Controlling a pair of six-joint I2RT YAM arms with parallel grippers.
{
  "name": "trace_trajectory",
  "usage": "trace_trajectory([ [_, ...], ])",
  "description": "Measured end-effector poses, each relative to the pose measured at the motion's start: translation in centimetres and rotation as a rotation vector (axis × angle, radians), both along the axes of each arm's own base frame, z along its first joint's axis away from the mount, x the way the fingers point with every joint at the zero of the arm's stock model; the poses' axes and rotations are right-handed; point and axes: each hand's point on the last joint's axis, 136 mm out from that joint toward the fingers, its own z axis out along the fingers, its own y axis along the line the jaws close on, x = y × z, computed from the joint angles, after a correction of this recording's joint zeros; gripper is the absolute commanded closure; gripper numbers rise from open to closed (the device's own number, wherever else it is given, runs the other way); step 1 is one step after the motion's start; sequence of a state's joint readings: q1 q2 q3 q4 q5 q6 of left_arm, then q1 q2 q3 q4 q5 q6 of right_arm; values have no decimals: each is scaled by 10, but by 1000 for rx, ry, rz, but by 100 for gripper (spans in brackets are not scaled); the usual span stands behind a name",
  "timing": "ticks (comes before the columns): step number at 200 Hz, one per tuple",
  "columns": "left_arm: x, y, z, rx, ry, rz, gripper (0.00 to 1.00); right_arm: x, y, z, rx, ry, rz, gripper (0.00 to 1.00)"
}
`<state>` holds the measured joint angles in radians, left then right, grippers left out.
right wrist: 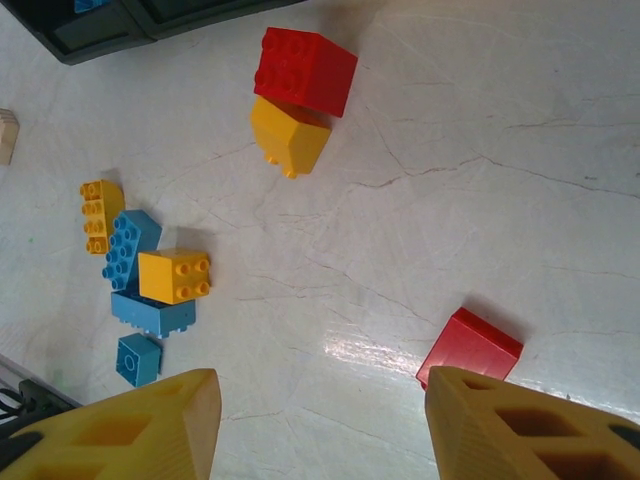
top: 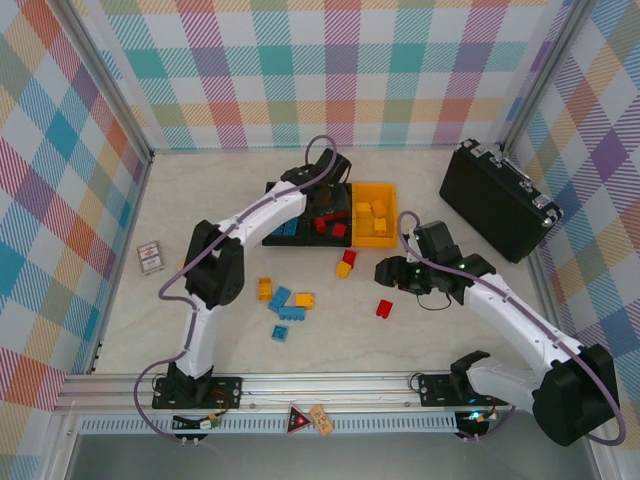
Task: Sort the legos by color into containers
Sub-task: Place the lego in the container, then pick up the lego from the bottom-center of the table.
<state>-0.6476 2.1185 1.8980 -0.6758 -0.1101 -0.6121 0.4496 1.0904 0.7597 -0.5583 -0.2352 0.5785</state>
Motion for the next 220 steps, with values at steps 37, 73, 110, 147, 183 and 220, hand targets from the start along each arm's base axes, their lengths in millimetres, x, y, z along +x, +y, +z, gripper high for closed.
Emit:
trace_trajectory([
  [37, -37, 2, 17, -73, -11, -60, 52, -4, -10, -21, -73, 81, -41, 39],
  [73, -80, 3, 5, -141, 50, -145, 52, -9, -20, -46, -151, 183, -93, 35],
  [110, -133, 11, -15, -140, 117, -228, 51, -16, -21, -70, -221, 267, -109, 31],
  [147, -179, 21, -25, -124, 148, -282, 51, -17, -20, -85, -264, 322, -124, 31],
  [183, -200, 26, -34, -111, 161, -304, 52, -16, -11, -93, -302, 347, -116, 34],
  [220, -208, 26, -42, -88, 163, -308, 52, -21, -8, -108, -352, 393, -124, 46],
])
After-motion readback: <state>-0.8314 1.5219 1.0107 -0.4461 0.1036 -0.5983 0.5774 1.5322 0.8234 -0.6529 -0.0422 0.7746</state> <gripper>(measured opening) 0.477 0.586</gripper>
